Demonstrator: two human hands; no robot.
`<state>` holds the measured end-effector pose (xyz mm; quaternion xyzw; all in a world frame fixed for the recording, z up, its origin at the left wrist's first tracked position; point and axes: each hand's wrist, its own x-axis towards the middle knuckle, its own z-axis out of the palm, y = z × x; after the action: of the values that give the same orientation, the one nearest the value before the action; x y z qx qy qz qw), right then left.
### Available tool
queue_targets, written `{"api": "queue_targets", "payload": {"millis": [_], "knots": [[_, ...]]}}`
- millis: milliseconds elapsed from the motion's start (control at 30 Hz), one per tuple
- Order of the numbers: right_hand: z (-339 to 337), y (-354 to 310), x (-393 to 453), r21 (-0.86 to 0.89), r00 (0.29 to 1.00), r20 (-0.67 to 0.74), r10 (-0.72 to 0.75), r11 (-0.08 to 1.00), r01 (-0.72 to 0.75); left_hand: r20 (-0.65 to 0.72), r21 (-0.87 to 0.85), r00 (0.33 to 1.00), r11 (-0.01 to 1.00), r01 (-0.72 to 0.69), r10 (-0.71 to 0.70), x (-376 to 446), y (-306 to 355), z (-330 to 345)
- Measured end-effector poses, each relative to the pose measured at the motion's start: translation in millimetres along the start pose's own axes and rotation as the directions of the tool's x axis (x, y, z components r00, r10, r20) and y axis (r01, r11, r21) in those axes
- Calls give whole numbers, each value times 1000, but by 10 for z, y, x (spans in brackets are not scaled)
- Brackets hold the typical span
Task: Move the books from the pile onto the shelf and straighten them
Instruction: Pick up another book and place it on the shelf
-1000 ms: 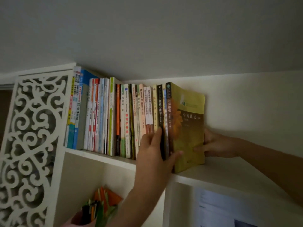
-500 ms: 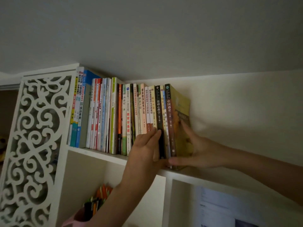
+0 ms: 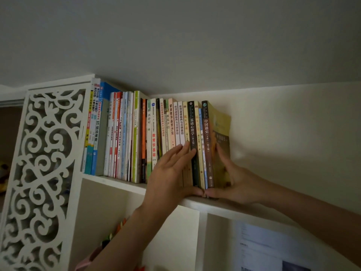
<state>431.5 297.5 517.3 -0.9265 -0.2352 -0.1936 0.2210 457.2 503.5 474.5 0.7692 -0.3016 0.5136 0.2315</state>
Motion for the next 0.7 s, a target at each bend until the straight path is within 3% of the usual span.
{"api": "queue_targets", "payload": {"millis": [100,233,333,533,600,667,700], "knots": [[-10,-42,7,26,999,27,35,999,-35,7,81,1000,997,-17,17,19,79,-46],[-79,-58,-25,184,999,23,-36,982,31,59,45,989,989,-140,137,51,165,-39],[-37,28,-5,111,999,-3,-39,993,40,69,33,985,987,-159,156,87,161,13],[-12,-31,-121,147,1000,7,12,989,-13,95,81,983,983,-164,156,59,230,2],[-37,-186,-316,73,996,-85,-6,997,12,7,6,986,986,-166,166,-55,361,-27],[-57,-346,-674,-42,954,-295,-57,998,47,-113,-176,979,967,-185,167,-256,587,-54],[-50,-437,-932,-72,916,-390,-95,995,72,-96,-291,984,941,-175,153,-396,734,-71]]}}
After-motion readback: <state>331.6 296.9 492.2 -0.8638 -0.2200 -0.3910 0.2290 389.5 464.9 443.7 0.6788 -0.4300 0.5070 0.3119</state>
